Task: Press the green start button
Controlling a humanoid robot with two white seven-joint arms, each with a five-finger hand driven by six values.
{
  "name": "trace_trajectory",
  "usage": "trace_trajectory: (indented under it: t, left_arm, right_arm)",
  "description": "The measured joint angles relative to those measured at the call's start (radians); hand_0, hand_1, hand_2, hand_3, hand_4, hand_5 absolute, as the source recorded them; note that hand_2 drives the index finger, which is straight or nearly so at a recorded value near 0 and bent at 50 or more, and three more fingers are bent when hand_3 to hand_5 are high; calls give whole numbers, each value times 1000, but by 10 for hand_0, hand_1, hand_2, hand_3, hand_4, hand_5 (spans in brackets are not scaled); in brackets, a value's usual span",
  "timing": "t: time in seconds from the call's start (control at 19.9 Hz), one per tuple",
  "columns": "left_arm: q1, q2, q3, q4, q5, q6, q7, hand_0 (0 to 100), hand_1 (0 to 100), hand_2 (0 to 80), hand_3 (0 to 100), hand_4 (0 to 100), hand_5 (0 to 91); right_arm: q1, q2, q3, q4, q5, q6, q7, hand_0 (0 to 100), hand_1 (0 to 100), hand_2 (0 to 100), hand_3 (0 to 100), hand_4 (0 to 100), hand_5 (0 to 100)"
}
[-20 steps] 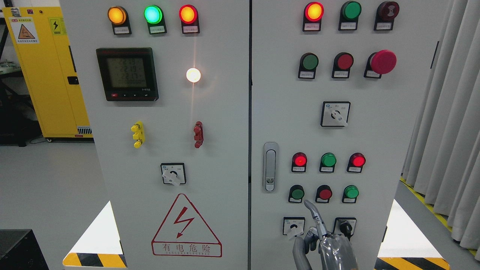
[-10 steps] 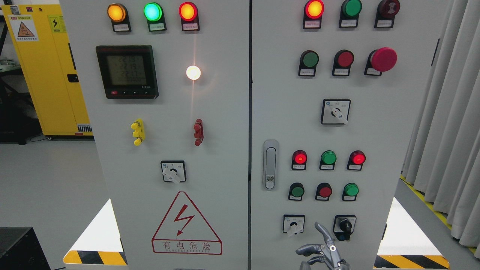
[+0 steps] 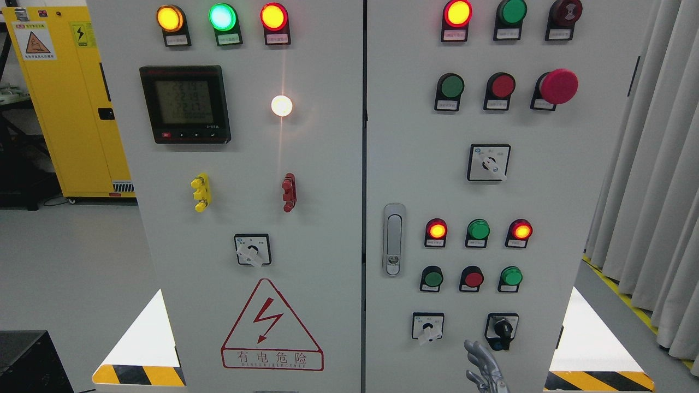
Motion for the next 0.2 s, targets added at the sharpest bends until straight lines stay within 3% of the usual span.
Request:
trace_trajectory:
  t: [0.2]
  left_arm:
    - [0, 0, 0, 0, 0, 0, 0, 120, 556, 0, 0, 0, 0]
  right_arm:
    - [1, -1, 6, -8, -10, 5, 1, 624, 647, 0, 0, 0, 0]
